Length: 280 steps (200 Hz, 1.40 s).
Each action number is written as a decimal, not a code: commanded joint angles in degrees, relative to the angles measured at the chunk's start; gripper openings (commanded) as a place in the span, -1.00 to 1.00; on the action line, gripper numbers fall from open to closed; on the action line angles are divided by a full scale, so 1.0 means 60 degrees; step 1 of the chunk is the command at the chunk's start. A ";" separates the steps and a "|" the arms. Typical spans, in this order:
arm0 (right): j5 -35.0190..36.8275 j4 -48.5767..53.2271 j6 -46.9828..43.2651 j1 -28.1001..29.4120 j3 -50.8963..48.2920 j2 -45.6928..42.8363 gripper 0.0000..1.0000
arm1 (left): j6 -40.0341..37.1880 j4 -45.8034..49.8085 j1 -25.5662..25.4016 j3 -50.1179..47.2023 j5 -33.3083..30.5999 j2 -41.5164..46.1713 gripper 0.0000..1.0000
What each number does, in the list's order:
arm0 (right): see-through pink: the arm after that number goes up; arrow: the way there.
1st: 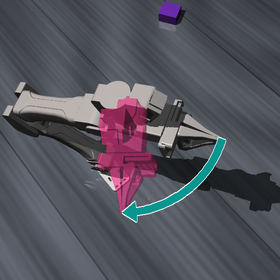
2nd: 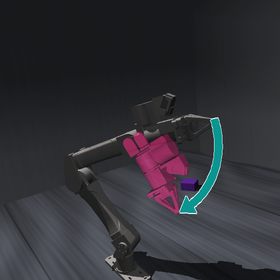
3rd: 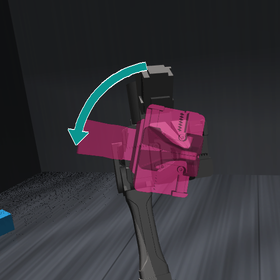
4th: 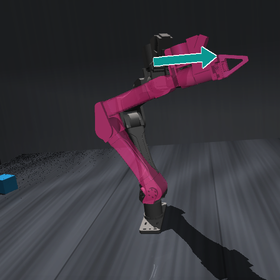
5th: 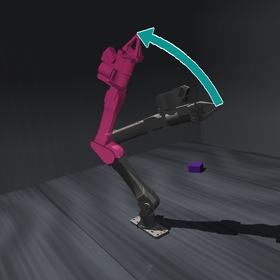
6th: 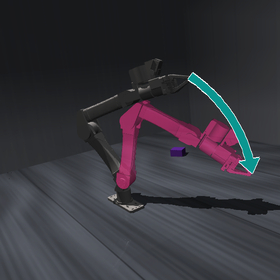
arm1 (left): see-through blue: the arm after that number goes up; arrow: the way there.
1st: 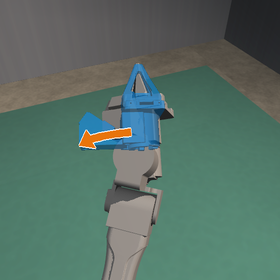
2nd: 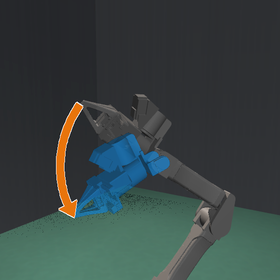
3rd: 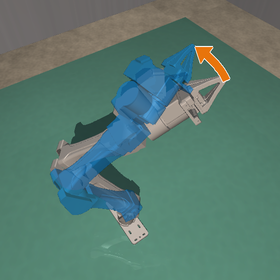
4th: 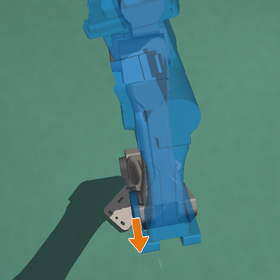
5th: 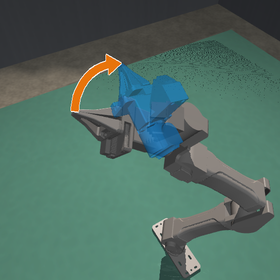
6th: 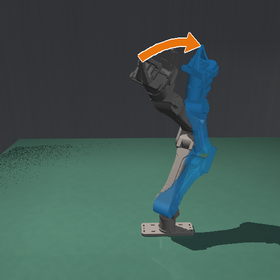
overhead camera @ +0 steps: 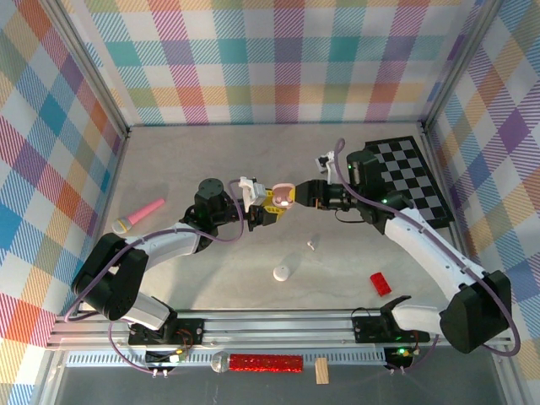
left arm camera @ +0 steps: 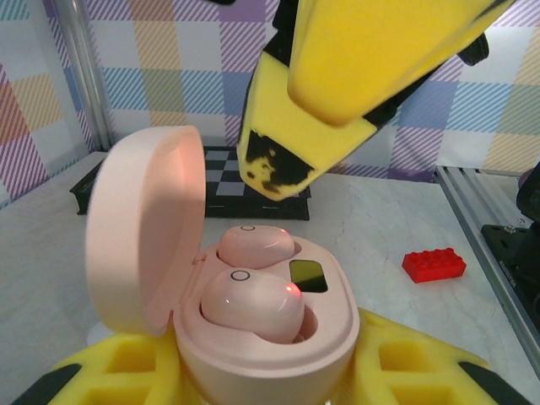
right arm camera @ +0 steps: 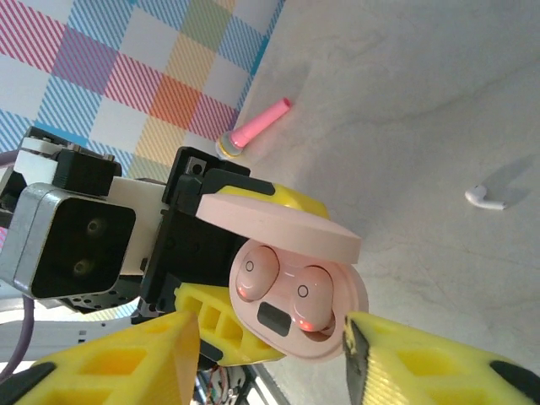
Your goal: Insert wireless bluetooth earbuds into charging case
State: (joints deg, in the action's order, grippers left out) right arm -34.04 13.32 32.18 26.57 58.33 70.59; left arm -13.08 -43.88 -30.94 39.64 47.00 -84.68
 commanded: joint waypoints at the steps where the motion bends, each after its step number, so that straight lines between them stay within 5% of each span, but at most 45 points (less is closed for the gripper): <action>1: 0.0385 -0.0005 -0.0575 -0.0077 0.0510 -0.0029 0.07 | 0.0074 -0.0539 0.0088 -0.0044 0.0294 0.0285 -0.43; 55: -0.0659 -0.0289 -0.0979 -0.0079 0.1337 0.0892 0.27 | 0.0251 -0.1057 0.0088 -0.0115 0.0604 0.0125 -0.43; 155: -0.1651 -0.1167 -0.1038 -0.0074 0.0055 0.0336 0.16 | 0.0535 -0.1302 0.0235 -0.0088 0.0093 0.0125 -0.42; 187: -0.0174 -0.1207 -0.0091 -0.0090 -0.0217 0.0057 0.39 | 0.0794 -0.1971 0.0249 -0.0219 -0.0021 0.0125 -0.42; 210: -0.0813 -0.1629 0.0612 -0.0107 -0.0262 0.0340 0.54 | 0.0954 -0.2288 0.0249 -0.0276 -0.0114 0.0096 -0.42; 280: -0.1951 -0.4044 0.2700 -0.0005 -0.0786 0.1128 0.40 | 0.1375 -0.3732 0.0253 -0.0397 -0.0261 -0.0179 -0.40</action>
State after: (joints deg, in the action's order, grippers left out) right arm -43.16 -3.44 42.72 26.11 54.17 75.92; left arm -5.91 -60.31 -29.85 37.52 44.47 -85.03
